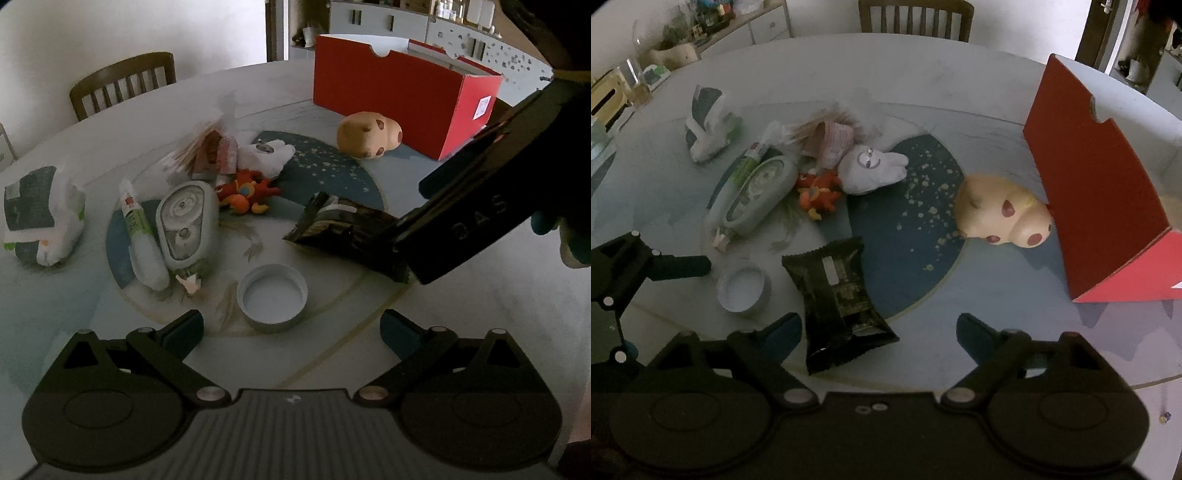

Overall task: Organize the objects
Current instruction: 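Grasp the white bottle cap with the left gripper while the right gripper grasps the black snack bag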

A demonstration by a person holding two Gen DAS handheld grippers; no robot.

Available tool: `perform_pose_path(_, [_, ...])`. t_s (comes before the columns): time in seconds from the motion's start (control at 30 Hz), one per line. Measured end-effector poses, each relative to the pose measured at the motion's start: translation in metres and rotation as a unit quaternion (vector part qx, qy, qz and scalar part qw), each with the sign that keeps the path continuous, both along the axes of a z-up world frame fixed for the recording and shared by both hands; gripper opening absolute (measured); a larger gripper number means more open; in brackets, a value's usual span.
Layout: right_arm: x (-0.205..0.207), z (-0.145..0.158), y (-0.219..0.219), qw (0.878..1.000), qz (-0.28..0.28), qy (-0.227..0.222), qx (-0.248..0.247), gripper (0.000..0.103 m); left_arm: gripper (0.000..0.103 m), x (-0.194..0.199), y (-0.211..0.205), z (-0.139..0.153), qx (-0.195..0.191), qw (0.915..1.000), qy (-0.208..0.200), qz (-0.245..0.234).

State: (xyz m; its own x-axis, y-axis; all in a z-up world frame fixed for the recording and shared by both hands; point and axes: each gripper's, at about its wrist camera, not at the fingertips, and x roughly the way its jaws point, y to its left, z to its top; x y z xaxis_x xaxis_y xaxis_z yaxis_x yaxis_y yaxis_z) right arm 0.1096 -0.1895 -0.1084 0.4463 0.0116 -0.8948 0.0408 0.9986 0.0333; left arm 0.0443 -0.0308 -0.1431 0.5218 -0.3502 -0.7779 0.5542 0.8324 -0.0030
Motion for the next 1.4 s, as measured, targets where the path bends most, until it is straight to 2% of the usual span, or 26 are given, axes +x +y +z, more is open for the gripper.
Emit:
perform_pose_path(0.17, [0.004, -0.006, -0.001, 1.000, 0.000, 0.005, 0.002, 0.084, 0.101, 0.000, -0.004, 0.001, 0.009, 0.9998, -0.017, -0.002])
perform_pose_path(0.37, [0.008, -0.009, 0.003, 1.000, 0.001, 0.004, -0.001, 0.076, 0.092, 0.001, -0.006, 0.002, 0.002, 0.9999, -0.012, 0.006])
perform_pose_path(0.57, [0.012, -0.008, 0.006, 1.000, 0.006, -0.002, -0.008, 0.063, 0.072, 0.004, -0.008, 0.006, -0.002, 0.9999, -0.011, 0.013])
perform_pose_path(0.63, [0.012, -0.007, 0.007, 1.000, 0.006, -0.005, -0.011, 0.054, 0.061, 0.006, -0.008, 0.007, -0.002, 0.9998, -0.010, 0.016])
perform_pose_path(0.7, [0.013, -0.006, 0.006, 1.000, 0.002, -0.007, -0.010, 0.046, 0.055, 0.009, -0.007, 0.009, -0.002, 0.9998, -0.009, 0.020])
perform_pose_path(0.8, [0.013, -0.005, 0.003, 1.000, -0.007, -0.008, -0.008, 0.042, 0.040, 0.011, -0.006, 0.010, -0.001, 0.9997, -0.008, 0.024])
perform_pose_path(0.83, [0.014, -0.006, 0.002, 1.000, -0.009, -0.009, -0.005, 0.040, 0.038, 0.012, -0.006, 0.011, -0.001, 0.9997, -0.008, 0.024])
perform_pose_path(1.07, [0.006, 0.005, -0.010, 0.999, -0.031, -0.022, 0.012, 0.037, 0.038, 0.016, -0.005, 0.014, -0.003, 0.9994, 0.004, 0.033])
perform_pose_path(1.4, [-0.012, 0.041, -0.022, 0.998, -0.043, -0.050, 0.022, 0.037, 0.038, 0.022, -0.010, 0.042, -0.027, 0.9989, 0.021, 0.033])
